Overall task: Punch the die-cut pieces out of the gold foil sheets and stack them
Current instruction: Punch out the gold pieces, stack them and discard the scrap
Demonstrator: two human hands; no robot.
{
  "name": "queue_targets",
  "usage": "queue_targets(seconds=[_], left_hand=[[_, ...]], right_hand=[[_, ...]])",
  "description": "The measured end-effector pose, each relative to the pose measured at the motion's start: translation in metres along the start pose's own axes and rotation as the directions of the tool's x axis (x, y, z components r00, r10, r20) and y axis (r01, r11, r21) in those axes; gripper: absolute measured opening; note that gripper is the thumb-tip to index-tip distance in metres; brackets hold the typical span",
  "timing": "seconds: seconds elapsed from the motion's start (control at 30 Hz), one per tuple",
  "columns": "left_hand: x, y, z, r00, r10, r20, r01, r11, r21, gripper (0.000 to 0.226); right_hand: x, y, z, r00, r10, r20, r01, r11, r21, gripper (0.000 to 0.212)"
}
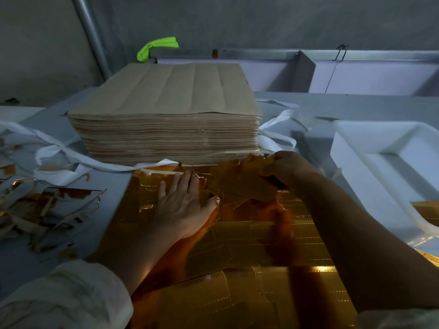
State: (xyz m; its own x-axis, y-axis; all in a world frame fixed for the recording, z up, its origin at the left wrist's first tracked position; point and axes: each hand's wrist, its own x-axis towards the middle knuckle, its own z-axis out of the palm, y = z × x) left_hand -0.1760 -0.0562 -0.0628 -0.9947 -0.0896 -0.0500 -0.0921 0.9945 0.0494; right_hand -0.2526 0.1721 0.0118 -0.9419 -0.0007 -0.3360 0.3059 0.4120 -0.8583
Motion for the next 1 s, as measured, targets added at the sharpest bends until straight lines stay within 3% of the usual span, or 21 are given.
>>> queue_targets(seconds=[0.2,0.33,0.53,0.83,1.0], left_hand=[[0.004,-0.003,0.002,1.000,0.001,0.023,-0.001,1.000,0.010,0.101],[0.005,-0.004,0.003,1.000,-0.003,0.029,0.003,1.000,0.008,0.104],[0.004,-0.004,0.000,0.999,-0.001,0.040,0.000,1.000,0.016,0.099],[0.001,-0.002,-0.007,0.998,-0.006,0.060,0.004,1.000,0.023,0.097],[-0.002,0.006,-0.032,0.993,0.004,0.119,-0.021,0.990,0.143,0.095]], right_hand=[[-0.020,0.017,-0.048,0.994,0.044,-0.103,-0.041,0.999,0.026,0.014],[-0.039,0.031,-0.070,0.989,0.146,-0.015,-0.145,0.987,0.070,0.020],[-0.072,0.050,-0.088,0.983,0.141,0.121,-0.155,0.981,0.114,0.024],[-0.106,0.069,-0.126,0.996,0.094,-0.010,-0.088,0.960,0.266,0.027],[-0.118,0.072,-0.132,0.996,0.044,-0.080,-0.017,0.951,0.309,0.019]])
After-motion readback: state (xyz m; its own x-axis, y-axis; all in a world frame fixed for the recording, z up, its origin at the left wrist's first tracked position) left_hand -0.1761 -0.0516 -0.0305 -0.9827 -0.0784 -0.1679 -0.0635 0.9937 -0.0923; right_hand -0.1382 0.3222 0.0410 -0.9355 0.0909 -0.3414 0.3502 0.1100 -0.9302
